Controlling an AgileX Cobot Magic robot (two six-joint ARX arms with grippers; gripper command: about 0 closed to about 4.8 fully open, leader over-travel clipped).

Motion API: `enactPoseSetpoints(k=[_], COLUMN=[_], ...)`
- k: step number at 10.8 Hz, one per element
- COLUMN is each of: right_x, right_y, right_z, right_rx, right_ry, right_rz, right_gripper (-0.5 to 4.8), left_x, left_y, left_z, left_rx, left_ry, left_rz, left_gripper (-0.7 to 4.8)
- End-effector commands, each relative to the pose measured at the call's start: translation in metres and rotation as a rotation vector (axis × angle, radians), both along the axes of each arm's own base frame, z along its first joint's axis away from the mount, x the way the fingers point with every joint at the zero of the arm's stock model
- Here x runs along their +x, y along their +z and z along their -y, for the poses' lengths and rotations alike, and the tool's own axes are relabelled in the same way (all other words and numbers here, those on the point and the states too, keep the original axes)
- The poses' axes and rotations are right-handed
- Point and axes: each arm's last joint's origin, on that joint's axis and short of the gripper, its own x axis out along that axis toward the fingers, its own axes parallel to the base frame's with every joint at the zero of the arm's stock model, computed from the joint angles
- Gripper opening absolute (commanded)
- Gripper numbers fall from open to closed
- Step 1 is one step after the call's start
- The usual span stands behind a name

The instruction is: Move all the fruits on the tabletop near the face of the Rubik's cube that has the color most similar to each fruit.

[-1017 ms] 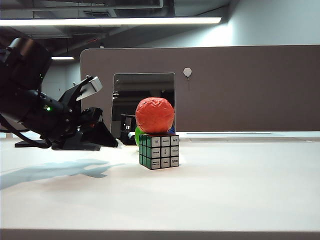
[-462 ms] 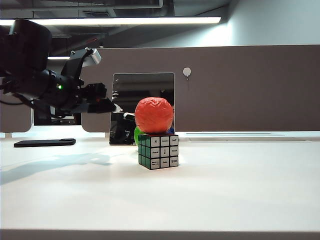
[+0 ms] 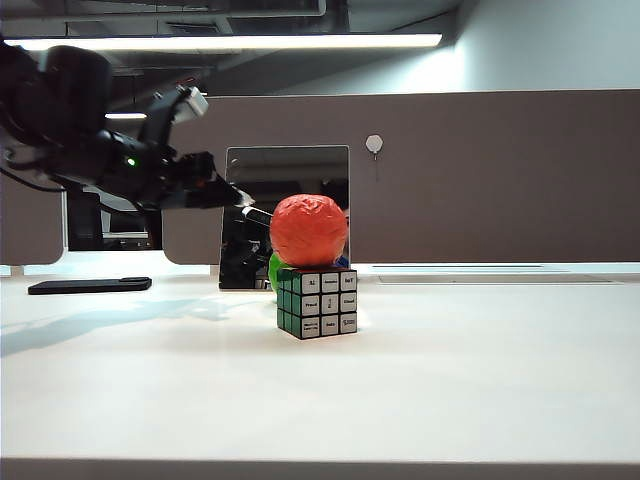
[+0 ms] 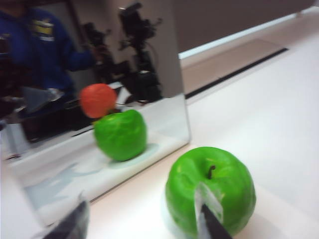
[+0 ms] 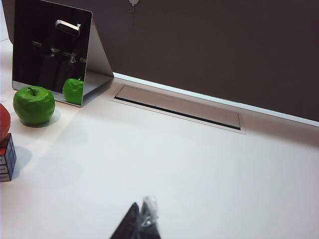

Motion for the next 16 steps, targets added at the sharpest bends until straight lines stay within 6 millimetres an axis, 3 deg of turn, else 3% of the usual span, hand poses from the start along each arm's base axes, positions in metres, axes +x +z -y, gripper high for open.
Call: enactPoseSetpoints(k=[1, 3, 7, 11, 16], right_x=[0.0, 0.0, -0.001, -0.001, -0.001], right_y=[0.002, -0.001, -0.003, -0.003, -0.004], right_z=[0.0, 0.0, 0.001, 0.001, 0.001], right_rx=[0.009, -0.003, -0.011, -0.014, -0.017], right_ry=[-0.01, -0.01, -0.011, -0.01, -0.011], right_rz=[0.011, -0.014, -0.031, -0.036, -0.042], right_gripper=[-0.01, -0.01, -0.01, -0.01, -0.01], left_x=[0.02, 0.029, 0.026, 0.032, 0.056], left_y=[-0.012, -0.016, -0.024, -0.048, -0.041], left_z=[0.004, -0.022, -0.025, -0.022, -0.005], left_rx=[0.013, 0.047, 0.047, 0.06, 0.057], left_ry=[-0.057, -0.137, -0.288, -0.343, -0.392], left_rz=[-0.01, 0.033, 0.014, 0.002, 0.04], left_gripper=[3.01, 4.02, 4.71, 4.72, 4.79])
